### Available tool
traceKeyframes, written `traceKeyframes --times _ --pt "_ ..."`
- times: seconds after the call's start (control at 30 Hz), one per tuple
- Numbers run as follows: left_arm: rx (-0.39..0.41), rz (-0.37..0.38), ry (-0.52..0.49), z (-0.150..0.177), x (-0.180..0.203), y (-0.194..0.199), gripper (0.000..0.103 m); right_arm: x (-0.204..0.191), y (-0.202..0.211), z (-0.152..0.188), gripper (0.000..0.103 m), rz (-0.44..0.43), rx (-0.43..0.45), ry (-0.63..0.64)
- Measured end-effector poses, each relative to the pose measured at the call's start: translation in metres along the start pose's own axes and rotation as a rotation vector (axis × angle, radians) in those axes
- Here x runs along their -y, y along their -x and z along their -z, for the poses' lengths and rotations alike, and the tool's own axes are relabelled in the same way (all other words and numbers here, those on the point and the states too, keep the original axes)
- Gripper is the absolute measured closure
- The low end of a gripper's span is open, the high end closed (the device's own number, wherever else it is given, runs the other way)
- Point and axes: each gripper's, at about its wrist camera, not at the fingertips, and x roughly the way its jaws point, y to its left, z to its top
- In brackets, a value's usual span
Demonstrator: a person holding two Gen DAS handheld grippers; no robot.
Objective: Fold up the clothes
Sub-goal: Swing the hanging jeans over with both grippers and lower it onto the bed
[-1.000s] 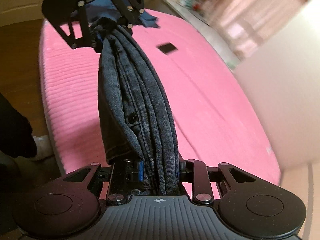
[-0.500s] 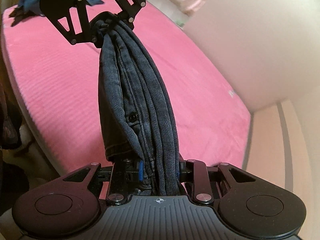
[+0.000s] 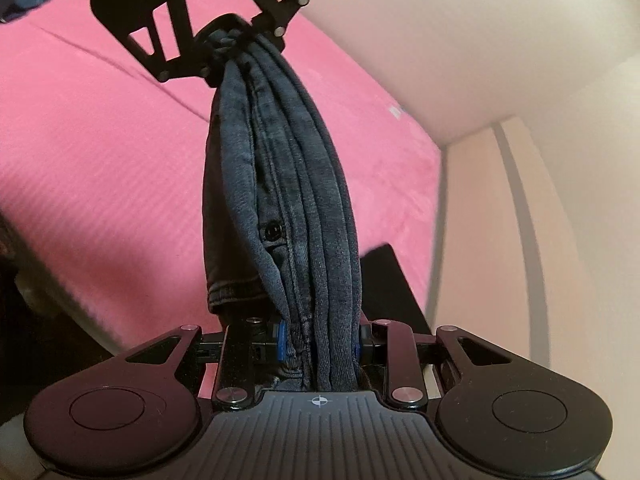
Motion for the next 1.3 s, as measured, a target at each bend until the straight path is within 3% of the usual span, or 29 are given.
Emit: traceKeyframes --times 0.27,0.47,0.6,0.7,0.73,0.8,0.87,1.0,1.17,1.3 --pt "0.042 -0.004 -0.024 -0.041 -0.03 -0.07 0.076 0.068 -0.037 0.055 0.076 0.0 -0.012 -0.023" --pt "-0.031 -0.047 0.028 -0.094 -0.086 -0.177 0.076 0.186 -0.124 0.108 0.076 -0.036 0.068 0.043" --pt "-0.105 -0.105 0.089 -0.132 -0.141 -0.265 0.075 0.274 -0.188 0.131 0.076 0.023 0.136 0.091" --pt "-0.125 -0.22 0.106 -0.15 -0.172 -0.323 0.075 0.297 -0.234 0.153 0.076 0.124 0.192 0.112" --pt "-0.126 -0.258 0.107 -0.153 -0.175 -0.344 0.075 0.299 -0.25 0.161 0.076 0.151 0.204 0.115" --pt "-0.136 -0.222 0.15 -0.148 -0.156 -0.391 0.075 0.283 -0.287 0.187 0.076 0.159 0.192 0.106" --pt "-0.148 -0.174 0.197 -0.142 -0.135 -0.438 0.074 0.254 -0.33 0.218 0.076 0.092 0.138 0.114" --pt "-0.199 -0.083 0.168 -0.13 -0.079 -0.485 0.074 0.192 -0.392 0.269 0.074 -0.094 0.01 0.148" --pt "-0.264 0.029 0.123 -0.115 -0.008 -0.542 0.074 0.187 -0.377 0.291 0.07 -0.117 0.021 0.055" --pt "-0.245 0.01 0.098 -0.114 -0.032 -0.533 0.077 0.188 -0.337 0.294 0.072 -0.099 0.034 -0.013"
